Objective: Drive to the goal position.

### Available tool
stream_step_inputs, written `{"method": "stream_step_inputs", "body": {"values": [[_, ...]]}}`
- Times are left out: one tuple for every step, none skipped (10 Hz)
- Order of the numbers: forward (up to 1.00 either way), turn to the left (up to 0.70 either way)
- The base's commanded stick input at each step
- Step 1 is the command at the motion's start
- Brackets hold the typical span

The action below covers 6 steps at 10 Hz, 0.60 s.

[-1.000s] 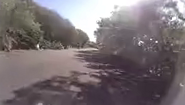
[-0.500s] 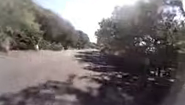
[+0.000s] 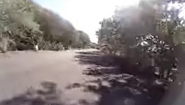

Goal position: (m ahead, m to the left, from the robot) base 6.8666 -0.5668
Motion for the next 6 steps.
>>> {"method": "stream_step_inputs", "body": {"values": [[0.50,0.00],[0.50,0.00],[0.50,0.00],[0.50,-0.22],[0.50,-0.36],[0.50,-0.50]]}}
